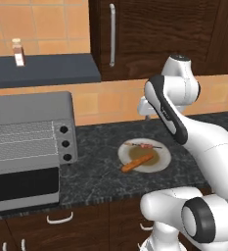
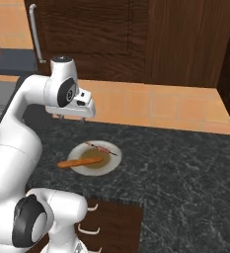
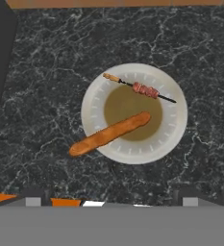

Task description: Pick up the kebab skewer and baguette bread, and place them inside the toaster oven. Close the toaster oven door and start by setting the timer.

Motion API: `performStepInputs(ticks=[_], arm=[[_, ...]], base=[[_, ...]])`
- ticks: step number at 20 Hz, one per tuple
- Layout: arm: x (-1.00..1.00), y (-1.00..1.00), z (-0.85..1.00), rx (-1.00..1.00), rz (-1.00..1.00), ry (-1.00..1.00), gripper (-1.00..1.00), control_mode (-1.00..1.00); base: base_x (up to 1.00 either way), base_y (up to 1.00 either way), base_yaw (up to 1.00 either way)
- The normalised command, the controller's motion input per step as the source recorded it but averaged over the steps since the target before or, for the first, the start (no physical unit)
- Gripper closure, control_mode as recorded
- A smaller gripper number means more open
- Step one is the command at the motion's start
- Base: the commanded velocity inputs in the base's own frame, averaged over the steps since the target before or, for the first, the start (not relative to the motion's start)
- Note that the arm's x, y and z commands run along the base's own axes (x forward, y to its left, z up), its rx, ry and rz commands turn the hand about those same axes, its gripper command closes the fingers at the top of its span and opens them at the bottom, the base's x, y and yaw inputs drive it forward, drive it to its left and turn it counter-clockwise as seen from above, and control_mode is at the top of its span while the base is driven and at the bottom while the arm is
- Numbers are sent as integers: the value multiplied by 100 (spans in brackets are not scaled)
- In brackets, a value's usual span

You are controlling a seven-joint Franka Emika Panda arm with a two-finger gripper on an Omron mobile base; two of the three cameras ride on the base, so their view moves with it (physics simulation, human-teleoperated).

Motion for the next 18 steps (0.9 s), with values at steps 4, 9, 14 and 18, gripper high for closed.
performStepInputs(ticks=[4, 9, 14, 18], arm=[[0, 0, 0, 0, 0, 0, -100, 100], [0, 0, 0, 0, 0, 0, -100, 100], [0, 0, 0, 0, 0, 0, -100, 100], [0, 0, 0, 0, 0, 0, -100, 100]], base=[[0, 55, 0], [0, 37, 0], [1, 46, 0], [1, 30, 0]])
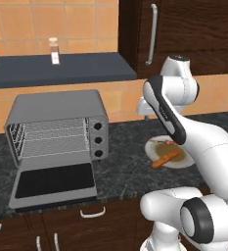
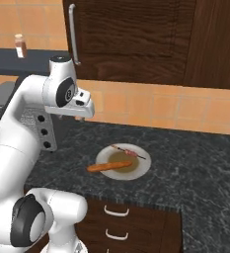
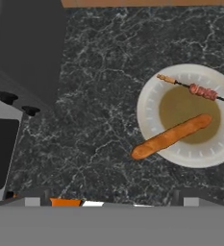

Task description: Pick up the kebab skewer and baguette bread, and place them inside the toaster oven. Close the toaster oven door and start by setting the timer.

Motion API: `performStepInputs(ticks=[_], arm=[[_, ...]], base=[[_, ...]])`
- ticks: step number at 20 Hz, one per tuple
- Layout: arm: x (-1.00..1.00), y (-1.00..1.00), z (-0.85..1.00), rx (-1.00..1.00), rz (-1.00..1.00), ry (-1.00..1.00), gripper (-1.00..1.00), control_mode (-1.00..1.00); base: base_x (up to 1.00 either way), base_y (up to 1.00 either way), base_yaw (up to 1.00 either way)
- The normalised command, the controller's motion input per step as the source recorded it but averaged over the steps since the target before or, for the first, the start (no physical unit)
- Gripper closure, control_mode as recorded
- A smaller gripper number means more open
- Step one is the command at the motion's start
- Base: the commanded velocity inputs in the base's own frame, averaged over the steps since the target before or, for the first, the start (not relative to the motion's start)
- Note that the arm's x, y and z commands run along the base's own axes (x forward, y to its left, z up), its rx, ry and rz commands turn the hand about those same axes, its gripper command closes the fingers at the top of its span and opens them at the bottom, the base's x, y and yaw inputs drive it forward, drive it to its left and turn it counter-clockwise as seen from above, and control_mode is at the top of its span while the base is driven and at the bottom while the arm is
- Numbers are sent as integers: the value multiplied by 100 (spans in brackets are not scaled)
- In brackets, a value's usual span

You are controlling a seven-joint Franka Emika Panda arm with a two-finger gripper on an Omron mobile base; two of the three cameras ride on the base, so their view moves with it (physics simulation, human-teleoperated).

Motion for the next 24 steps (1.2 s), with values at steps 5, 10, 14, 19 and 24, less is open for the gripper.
performStepInputs(ticks=[5, 10, 14, 19, 24], arm=[[0, 0, 0, 0, 0, 0, -100, 100], [0, 0, 0, 0, 0, 0, -100, 100], [0, 0, 0, 0, 0, 0, -100, 100], [0, 0, 0, 0, 0, 0, -100, 100], [0, 0, 0, 0, 0, 0, -100, -100]], base=[[0, 33, 0], [0, 39, 0], [0, 0, 0], [0, 0, 0], [0, 0, 0]])
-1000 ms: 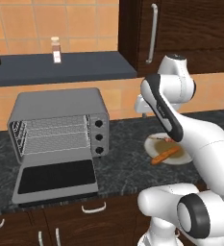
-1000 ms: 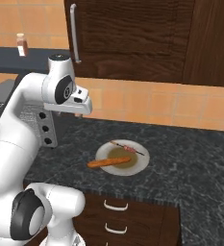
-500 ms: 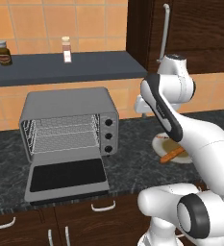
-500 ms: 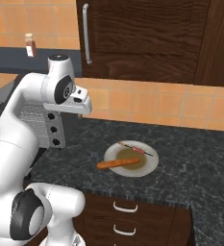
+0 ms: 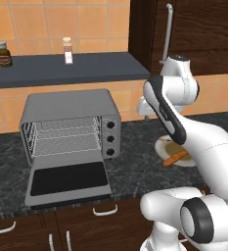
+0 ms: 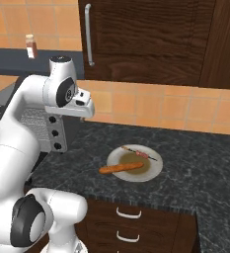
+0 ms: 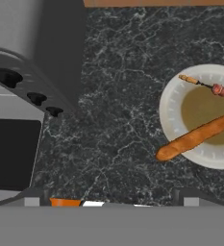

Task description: Pick up the kebab skewer and baguette bread, and place them inside the toaster oven. Close the toaster oven door and start by setting the timer.

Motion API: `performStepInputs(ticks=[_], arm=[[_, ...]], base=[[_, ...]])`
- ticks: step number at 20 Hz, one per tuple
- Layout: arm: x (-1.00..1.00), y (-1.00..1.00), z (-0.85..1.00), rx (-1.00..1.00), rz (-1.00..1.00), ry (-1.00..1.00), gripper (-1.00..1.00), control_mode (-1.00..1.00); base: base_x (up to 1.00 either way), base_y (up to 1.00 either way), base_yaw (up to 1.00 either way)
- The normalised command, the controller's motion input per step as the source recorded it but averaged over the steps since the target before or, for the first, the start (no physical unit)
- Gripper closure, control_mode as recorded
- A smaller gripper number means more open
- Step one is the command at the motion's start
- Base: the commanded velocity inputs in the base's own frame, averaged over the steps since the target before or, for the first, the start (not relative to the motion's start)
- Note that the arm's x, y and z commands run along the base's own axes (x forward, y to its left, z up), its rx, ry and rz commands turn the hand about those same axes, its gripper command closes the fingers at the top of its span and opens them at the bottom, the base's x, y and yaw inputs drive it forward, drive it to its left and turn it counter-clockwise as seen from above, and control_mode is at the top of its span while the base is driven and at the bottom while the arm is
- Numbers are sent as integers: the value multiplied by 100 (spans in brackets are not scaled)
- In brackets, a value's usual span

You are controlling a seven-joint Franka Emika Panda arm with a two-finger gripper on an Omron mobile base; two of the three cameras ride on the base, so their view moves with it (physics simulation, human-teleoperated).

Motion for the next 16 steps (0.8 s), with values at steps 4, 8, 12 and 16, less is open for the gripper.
performStepInputs(ticks=[4, 8, 12, 16], arm=[[0, 0, 0, 0, 0, 0, -100, -100], [0, 0, 0, 0, 0, 0, -100, -100], [-34, 9, -9, 0, 0, 0, -100, -100], [-20, 73, -36, 0, -5, -2, -100, -100]], base=[[0, 0, 0], [0, 0, 0], [0, 0, 0], [0, 0, 0]])
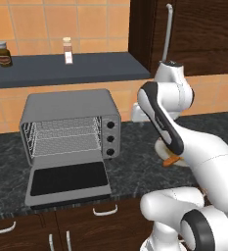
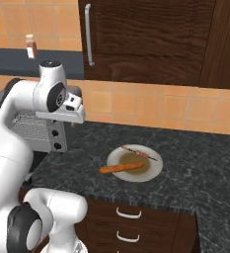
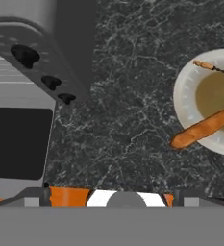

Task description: Pick up the kebab skewer and baguette bread, and place them inside the toaster oven. Close the toaster oven door and start by setting the timer.

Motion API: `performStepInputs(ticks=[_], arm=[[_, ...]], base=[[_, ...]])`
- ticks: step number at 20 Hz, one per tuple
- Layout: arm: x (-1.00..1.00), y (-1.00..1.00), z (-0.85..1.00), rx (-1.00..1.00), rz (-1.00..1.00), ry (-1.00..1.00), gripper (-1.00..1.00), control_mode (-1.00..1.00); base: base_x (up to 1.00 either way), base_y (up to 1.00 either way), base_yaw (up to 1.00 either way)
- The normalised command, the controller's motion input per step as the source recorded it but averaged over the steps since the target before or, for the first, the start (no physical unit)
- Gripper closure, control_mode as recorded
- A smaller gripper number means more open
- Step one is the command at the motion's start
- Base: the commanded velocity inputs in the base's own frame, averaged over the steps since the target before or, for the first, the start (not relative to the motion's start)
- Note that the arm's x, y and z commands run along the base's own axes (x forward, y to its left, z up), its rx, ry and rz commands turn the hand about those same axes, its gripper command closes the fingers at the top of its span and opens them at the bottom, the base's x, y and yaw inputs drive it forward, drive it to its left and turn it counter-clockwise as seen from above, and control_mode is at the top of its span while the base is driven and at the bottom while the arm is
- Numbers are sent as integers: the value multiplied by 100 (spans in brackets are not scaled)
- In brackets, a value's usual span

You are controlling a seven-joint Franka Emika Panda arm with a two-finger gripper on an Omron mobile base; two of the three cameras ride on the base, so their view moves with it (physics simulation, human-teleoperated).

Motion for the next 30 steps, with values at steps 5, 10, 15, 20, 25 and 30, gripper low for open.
performStepInputs(ticks=[5, 10, 15, 20, 25, 30], arm=[[-6, 100, -37, 0, -5, -17, -100, -100], [2, 100, -33, 1, -11, -28, -100, -100], [0, 100, -12, 2, -19, -30, -100, -100], [0, 94, 0, 0, -14, 0, -100, -100], [33, 55, 0, -5, -17, 0, -100, -100], [56, 36, -25, -22, -19, -3, -100, -100]], base=[[0, 0, 0], [0, 0, 0], [0, 0, 0], [0, 0, 0], [0, 0, 0], [0, 0, 0]])
